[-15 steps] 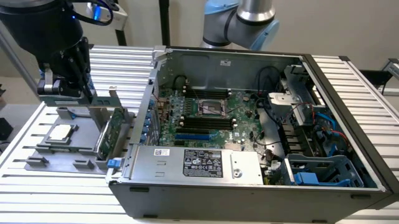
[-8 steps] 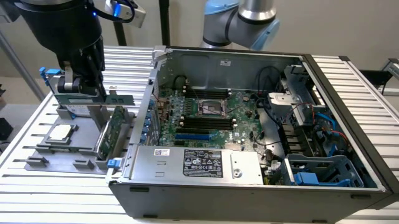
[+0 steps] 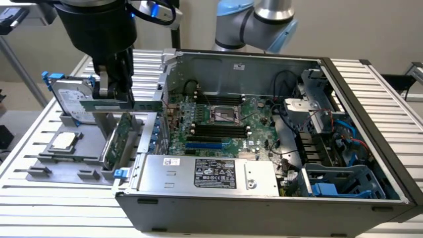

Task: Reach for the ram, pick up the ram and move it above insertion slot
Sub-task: 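Pick up the ram and move it above insertion slot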

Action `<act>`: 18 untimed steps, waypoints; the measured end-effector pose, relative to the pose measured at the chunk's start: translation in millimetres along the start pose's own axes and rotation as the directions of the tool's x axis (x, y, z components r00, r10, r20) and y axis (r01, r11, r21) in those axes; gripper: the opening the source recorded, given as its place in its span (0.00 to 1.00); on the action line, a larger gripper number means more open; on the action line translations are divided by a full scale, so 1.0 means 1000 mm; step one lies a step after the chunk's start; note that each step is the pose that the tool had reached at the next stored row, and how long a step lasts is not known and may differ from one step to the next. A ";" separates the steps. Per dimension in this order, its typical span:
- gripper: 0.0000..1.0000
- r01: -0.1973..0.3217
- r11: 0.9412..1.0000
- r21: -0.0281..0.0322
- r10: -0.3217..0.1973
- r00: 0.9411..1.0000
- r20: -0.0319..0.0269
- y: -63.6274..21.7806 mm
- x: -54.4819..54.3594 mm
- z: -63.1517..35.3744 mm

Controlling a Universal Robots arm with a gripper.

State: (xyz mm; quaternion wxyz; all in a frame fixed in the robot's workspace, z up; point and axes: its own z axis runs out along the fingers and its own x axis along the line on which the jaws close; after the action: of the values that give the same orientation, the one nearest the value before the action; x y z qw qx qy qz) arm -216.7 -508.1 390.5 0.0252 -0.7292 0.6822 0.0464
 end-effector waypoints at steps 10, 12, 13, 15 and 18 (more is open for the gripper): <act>0.13 0.006 1.000 -0.002 -0.006 1.000 0.000 -0.0455 0.003 -0.0015; 0.13 0.007 1.000 -0.002 -0.007 1.000 0.000 -0.0545 0.004 -0.0018; 0.13 0.007 1.000 -0.003 -0.007 1.000 0.000 -0.0590 0.004 -0.0020; 0.13 0.008 1.000 -0.004 -0.008 1.000 0.000 -0.0678 0.004 -0.0022; 0.13 0.008 1.000 -0.005 -0.008 1.000 0.000 -0.0817 0.005 -0.0027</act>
State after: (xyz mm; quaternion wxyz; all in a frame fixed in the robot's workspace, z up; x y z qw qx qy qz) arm -134.8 -508.1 390.5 0.0237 -0.7321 0.6791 0.0479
